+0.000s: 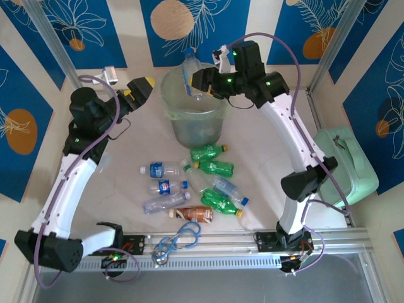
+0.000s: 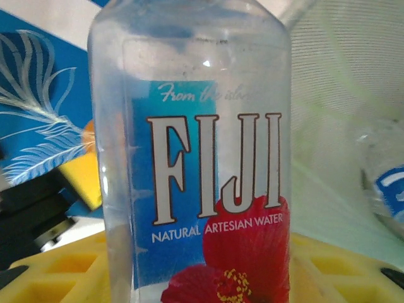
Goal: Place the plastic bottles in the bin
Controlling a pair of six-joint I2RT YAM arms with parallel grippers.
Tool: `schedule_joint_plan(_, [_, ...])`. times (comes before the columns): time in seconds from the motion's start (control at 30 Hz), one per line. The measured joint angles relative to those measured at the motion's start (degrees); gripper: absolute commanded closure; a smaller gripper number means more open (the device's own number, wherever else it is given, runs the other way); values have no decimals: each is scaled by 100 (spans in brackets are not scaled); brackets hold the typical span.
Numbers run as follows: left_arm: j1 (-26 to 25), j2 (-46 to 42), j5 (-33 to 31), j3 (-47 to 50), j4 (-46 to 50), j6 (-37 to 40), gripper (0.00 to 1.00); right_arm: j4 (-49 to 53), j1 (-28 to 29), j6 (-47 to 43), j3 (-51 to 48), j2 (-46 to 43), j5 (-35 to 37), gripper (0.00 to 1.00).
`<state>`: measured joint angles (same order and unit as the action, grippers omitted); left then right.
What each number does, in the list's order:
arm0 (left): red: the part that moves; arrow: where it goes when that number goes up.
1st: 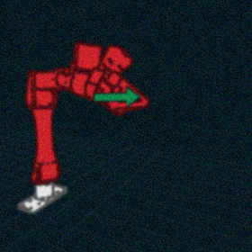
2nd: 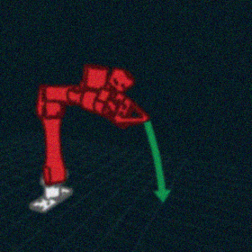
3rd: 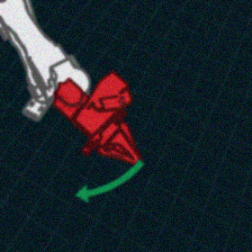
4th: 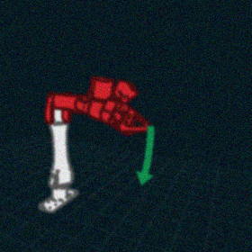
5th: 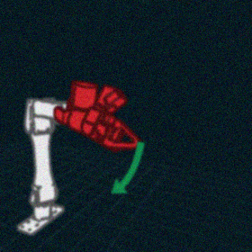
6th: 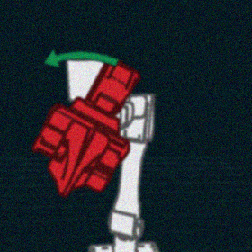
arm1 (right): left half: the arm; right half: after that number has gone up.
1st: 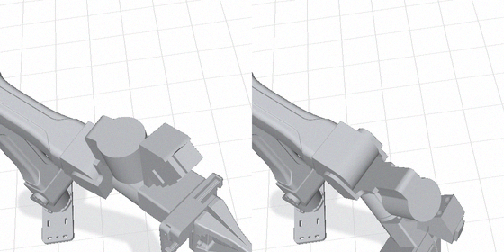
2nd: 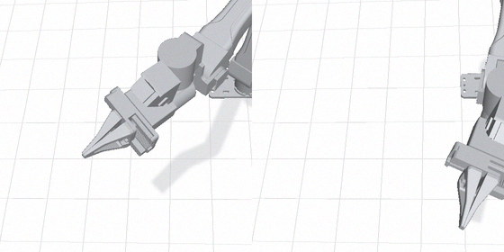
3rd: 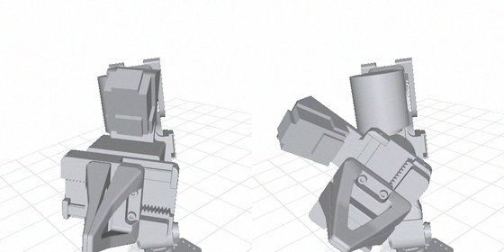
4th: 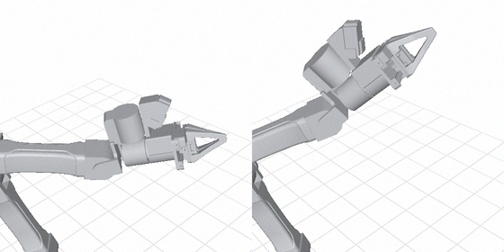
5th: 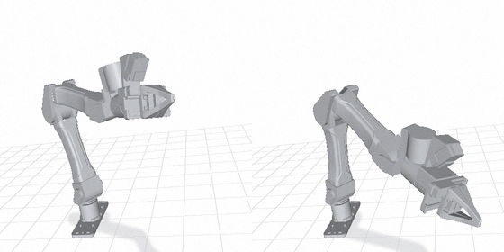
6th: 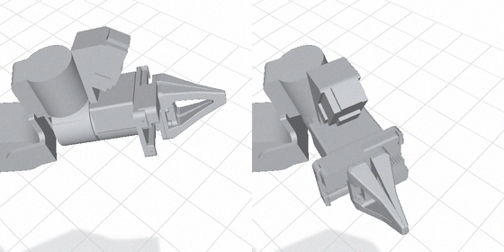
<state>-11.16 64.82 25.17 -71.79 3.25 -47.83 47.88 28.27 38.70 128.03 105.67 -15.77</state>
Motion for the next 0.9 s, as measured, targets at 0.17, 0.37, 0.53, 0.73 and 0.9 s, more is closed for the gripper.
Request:
schedule_joint_plan(0.17, [0,-404,-321,498,861,376,1,420,-79,-243,494,632,345,46])
schedule_joint_plan(0.37, [0,-527,-562,778,1517,575,1,824,-87,-431,1093,1193,595,34])
schedule_joint_plan(0.53, [0,-595,-728,780,1751,640,2,1023,-85,-527,1513,1480,680,26])
schedule_joint_plan(0.73, [0,-616,-787,780,1880,638,3,1176,-39,-551,1744,1574,684,23])
schedule_joint_plan(0.9, [0,-616,-798,780,1893,636,3,1202,-20,-555,1762,1550,728,22])
